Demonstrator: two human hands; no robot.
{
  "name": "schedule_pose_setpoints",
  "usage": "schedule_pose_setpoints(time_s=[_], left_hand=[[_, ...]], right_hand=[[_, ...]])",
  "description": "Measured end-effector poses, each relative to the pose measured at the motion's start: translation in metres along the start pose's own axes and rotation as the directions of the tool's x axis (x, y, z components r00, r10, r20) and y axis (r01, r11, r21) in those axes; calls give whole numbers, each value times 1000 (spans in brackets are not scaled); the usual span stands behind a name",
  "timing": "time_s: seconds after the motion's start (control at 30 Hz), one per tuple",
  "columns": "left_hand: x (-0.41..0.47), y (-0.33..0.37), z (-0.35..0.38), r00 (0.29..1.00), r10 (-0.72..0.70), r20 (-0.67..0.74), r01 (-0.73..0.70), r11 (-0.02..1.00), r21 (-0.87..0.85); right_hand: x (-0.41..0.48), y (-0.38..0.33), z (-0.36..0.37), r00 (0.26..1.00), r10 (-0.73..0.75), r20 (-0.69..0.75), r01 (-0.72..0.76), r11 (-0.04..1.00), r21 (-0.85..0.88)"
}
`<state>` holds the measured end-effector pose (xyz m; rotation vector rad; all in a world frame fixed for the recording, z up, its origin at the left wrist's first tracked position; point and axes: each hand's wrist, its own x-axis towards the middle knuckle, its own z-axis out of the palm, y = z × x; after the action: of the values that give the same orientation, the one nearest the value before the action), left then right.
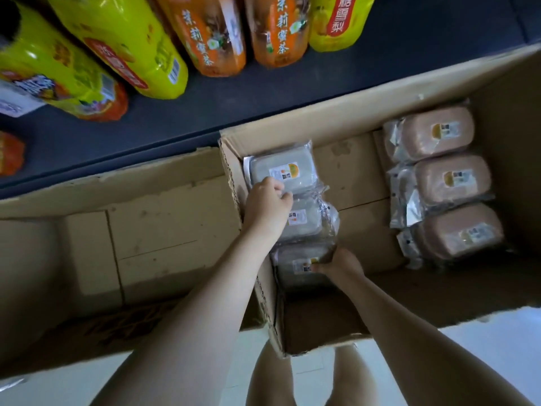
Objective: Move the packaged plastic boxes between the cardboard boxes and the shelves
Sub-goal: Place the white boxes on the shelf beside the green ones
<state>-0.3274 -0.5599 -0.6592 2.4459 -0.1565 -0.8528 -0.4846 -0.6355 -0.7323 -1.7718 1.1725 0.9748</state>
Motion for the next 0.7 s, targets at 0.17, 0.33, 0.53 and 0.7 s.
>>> schedule_pose_setpoints(time_s=[0.17,0.33,0.53,0.7], left_hand=[[16,5,-2,999,9,-37,-6,997,78],[30,10,-6,983,55,-173,-25,984,174],[47,15,7,989,-95,-117,114,980,164],[53,8,13,994,-110,-9,107,946,307]], right_hand=[[-3,9,-12,998,67,-3,-66,995,79],[-17,28,-54,989,24,-145,-18,999,37],[-21,49,-93,971,25,-238,2,993,115],[-11,52,-94,957,19,-291,26,989,148]])
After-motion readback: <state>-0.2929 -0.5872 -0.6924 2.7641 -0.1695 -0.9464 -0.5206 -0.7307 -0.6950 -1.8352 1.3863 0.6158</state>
